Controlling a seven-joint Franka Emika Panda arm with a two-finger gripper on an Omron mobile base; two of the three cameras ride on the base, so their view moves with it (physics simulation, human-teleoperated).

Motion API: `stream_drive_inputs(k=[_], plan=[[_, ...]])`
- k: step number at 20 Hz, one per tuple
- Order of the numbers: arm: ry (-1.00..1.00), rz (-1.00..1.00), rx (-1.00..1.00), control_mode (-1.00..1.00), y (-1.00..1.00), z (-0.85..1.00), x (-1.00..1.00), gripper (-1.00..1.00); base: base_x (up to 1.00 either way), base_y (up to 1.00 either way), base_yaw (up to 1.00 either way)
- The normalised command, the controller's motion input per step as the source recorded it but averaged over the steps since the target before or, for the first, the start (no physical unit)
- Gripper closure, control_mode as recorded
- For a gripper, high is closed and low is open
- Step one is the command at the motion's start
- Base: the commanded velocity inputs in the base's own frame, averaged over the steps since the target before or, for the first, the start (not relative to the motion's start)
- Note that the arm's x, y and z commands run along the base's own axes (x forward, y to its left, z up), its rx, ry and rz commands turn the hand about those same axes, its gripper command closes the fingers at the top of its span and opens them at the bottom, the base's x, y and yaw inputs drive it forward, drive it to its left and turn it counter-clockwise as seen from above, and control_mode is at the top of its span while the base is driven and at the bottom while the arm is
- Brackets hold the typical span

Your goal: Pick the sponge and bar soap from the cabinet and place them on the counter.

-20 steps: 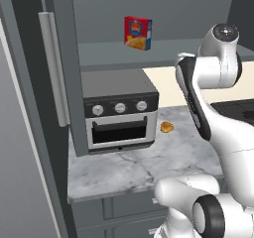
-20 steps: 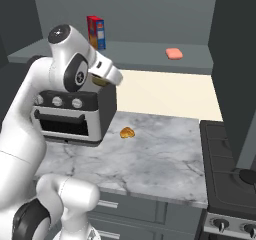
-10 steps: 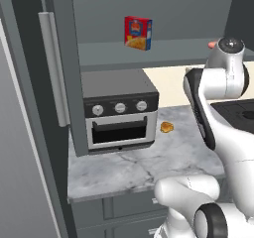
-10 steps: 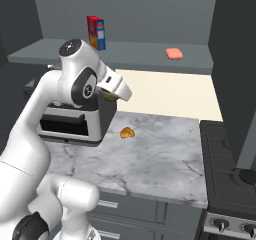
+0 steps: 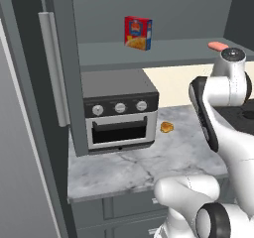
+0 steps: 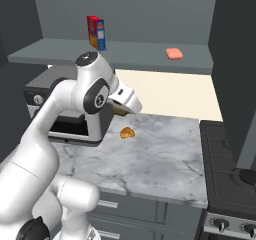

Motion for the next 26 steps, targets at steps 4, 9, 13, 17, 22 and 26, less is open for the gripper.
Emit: stream_drive_inputs(k=[4,9,13,17,22,26], plan=[[0.09,-0.01,0.0,-1.0,-0.26,-0.46,0.0,1.0,0.0,0.0,0.0],[0.07,-0.02,0.0,-1.0,-0.27,-0.41,0.0,1.0,0.0,0.0,0.0],[0.03,-0.01,-0.01,-1.0,-0.18,-0.3,0.0,1.0,0.0,0.0,0.0],[0.04,0.0,-0.02,-1.0,-0.15,-0.28,0.0,1.0,0.0,0.0,0.0],[0.11,0.0,0.0,-1.0,-0.13,-0.19,0.09,1.0,0.0,0.0,0.0],[0.13,0.0,0.0,-1.0,-0.18,-0.2,0.1,1.0,0.0,0.0,0.0]])
